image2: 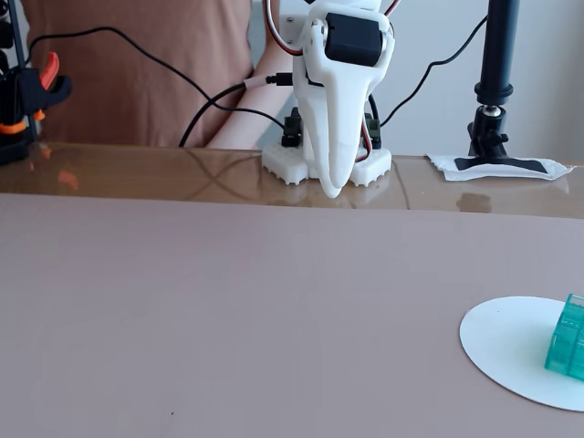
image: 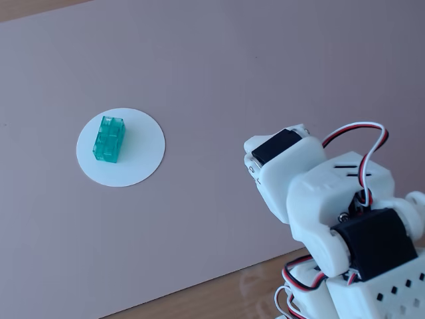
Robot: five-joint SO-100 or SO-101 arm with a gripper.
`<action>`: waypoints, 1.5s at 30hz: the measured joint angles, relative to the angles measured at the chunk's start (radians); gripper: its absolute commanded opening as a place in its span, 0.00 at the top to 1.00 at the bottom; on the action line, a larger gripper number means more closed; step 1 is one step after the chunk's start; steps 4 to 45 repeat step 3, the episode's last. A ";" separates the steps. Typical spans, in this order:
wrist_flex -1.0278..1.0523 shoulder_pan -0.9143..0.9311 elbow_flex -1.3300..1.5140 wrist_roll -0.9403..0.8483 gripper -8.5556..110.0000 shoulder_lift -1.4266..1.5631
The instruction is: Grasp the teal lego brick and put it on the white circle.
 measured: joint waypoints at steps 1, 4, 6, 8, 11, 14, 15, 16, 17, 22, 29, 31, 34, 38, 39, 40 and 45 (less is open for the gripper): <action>0.000 0.000 0.000 0.000 0.93 0.000; 0.000 0.000 0.000 0.000 0.93 0.000; 0.000 0.000 0.000 0.000 0.93 0.000; 0.000 0.000 0.000 0.000 0.93 0.000; 0.000 0.000 0.000 0.000 0.93 0.000; 0.000 0.000 0.000 0.000 0.93 0.000; 0.000 0.000 0.000 0.000 0.93 0.000; 0.000 0.000 0.000 0.000 0.93 0.000; 0.000 0.000 0.000 0.000 0.93 0.000; 0.000 0.000 0.000 0.000 0.93 0.000; 0.000 0.000 0.000 0.000 0.93 0.000; 0.000 0.000 0.000 0.000 0.93 0.000; 0.000 0.000 0.000 0.000 0.93 0.000; 0.000 0.000 0.000 0.000 0.93 0.000; 0.000 0.000 0.000 0.000 0.93 0.000; 0.000 0.000 0.000 0.000 0.93 0.000; 0.000 0.000 0.000 0.000 0.93 0.000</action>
